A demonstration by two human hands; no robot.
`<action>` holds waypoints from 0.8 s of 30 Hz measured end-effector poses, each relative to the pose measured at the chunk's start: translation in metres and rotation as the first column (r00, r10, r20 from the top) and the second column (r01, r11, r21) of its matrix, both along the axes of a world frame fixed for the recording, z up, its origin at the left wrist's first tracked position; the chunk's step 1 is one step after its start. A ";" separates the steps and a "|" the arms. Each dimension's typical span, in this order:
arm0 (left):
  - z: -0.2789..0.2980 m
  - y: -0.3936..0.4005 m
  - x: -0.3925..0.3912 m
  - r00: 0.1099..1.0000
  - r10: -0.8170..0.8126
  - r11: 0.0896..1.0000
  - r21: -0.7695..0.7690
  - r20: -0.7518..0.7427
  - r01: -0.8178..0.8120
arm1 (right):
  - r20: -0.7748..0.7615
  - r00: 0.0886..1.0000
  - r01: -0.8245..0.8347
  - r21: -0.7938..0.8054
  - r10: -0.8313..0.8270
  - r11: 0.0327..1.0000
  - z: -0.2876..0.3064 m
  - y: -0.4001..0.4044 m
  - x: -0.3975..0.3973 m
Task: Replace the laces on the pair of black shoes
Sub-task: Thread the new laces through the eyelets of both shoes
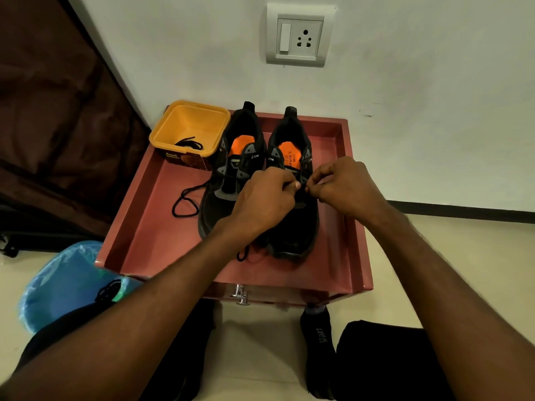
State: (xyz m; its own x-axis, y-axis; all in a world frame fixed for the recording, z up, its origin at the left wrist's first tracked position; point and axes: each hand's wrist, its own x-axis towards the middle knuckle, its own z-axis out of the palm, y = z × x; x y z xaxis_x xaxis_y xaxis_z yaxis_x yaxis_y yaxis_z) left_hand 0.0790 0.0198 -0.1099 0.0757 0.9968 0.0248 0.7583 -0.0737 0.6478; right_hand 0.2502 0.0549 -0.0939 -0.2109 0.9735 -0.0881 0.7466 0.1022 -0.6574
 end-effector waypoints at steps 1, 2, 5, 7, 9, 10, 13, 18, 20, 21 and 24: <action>0.002 -0.001 -0.002 0.997 0.024 0.997 0.077 -0.069 -0.018 | -0.018 1.000 0.013 -0.016 -0.013 1.000 0.001 0.000 0.000; 0.003 -0.001 -0.005 0.988 0.067 0.984 0.174 -0.136 -0.043 | -0.049 0.998 0.030 -0.046 -0.033 0.998 0.001 0.000 0.001; 0.002 0.007 -0.021 0.976 0.152 0.954 0.280 -0.157 -0.104 | -0.132 0.988 0.061 -0.143 -0.080 0.988 0.004 0.001 0.007; 0.001 0.011 -0.030 0.988 0.121 0.983 0.147 -0.092 -0.107 | -0.207 0.969 0.087 -0.226 -0.135 0.970 0.008 0.001 0.010; -0.002 0.011 -0.035 0.995 0.071 0.996 0.065 -0.069 -0.067 | -0.307 0.923 0.118 -0.345 -0.231 0.931 0.012 0.000 0.010; -0.003 0.010 -0.038 0.996 0.047 0.997 0.061 -0.072 -0.043 | -0.340 0.902 0.119 -0.398 -0.266 0.910 0.015 -0.001 0.010; -0.005 0.008 -0.042 0.998 -0.016 0.999 0.031 -0.068 0.018 | -0.448 0.820 0.082 -0.522 -0.355 0.849 0.026 -0.003 0.009; -0.003 0.007 -0.046 0.993 -0.060 0.995 0.069 -0.101 0.067 | -0.277 0.846 0.456 -0.063 -0.455 0.888 0.020 0.005 0.031; -0.005 0.009 -0.046 0.993 -0.053 0.993 0.096 -0.108 0.064 | -0.047 0.954 0.298 0.231 -0.295 0.926 0.013 0.004 0.034; -0.005 0.009 -0.046 0.994 -0.045 0.993 0.101 -0.099 0.056 | -0.001 0.980 0.194 0.225 -0.199 0.955 0.010 0.003 0.031; -0.004 0.010 -0.042 0.996 -0.031 0.994 0.101 -0.085 0.040 | 0.101 0.994 -0.036 0.047 0.032 0.998 0.001 -0.005 0.011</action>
State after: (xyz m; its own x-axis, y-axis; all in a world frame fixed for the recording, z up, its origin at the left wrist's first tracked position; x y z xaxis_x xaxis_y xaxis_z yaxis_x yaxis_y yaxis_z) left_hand 0.0366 0.0299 -0.1134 0.1169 0.9860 0.1187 0.8048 -0.1641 0.5704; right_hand 0.2611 0.0501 -0.0925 -0.2364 0.9696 -0.0634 0.8040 0.1586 -0.5731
